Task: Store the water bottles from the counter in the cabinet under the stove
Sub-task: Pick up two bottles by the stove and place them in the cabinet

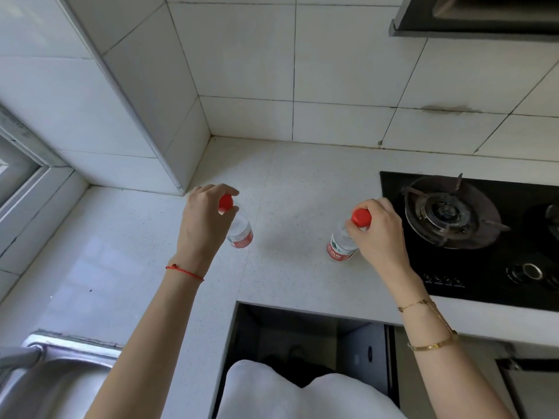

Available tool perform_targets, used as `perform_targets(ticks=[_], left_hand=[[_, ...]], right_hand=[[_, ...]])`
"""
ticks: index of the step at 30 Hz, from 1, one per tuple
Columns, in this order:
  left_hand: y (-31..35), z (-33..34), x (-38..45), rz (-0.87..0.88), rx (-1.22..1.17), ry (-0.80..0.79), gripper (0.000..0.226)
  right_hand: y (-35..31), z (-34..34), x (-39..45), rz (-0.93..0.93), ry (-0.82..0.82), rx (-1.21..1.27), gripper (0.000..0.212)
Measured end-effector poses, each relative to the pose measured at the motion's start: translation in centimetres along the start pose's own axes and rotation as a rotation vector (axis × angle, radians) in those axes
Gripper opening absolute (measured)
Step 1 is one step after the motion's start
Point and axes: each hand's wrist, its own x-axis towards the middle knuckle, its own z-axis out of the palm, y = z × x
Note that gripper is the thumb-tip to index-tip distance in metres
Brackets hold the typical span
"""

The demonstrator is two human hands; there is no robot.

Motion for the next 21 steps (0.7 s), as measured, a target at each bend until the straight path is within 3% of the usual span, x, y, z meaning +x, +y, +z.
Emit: perform_targets(ticks=[7,21], left_hand=[[4.0,-0.8,-5.5,0.124,-0.088,-0.081,0.027],[11.8,-2.0,-20.8,0.374,-0.213,-0.370,0.034]], right_hand=[[-2.0,-2.7,-6.8,0.010,0.058,0.010,0.018],[-1.4,-9.9,-28.8,0.271,0.187,-0.027,0.021]])
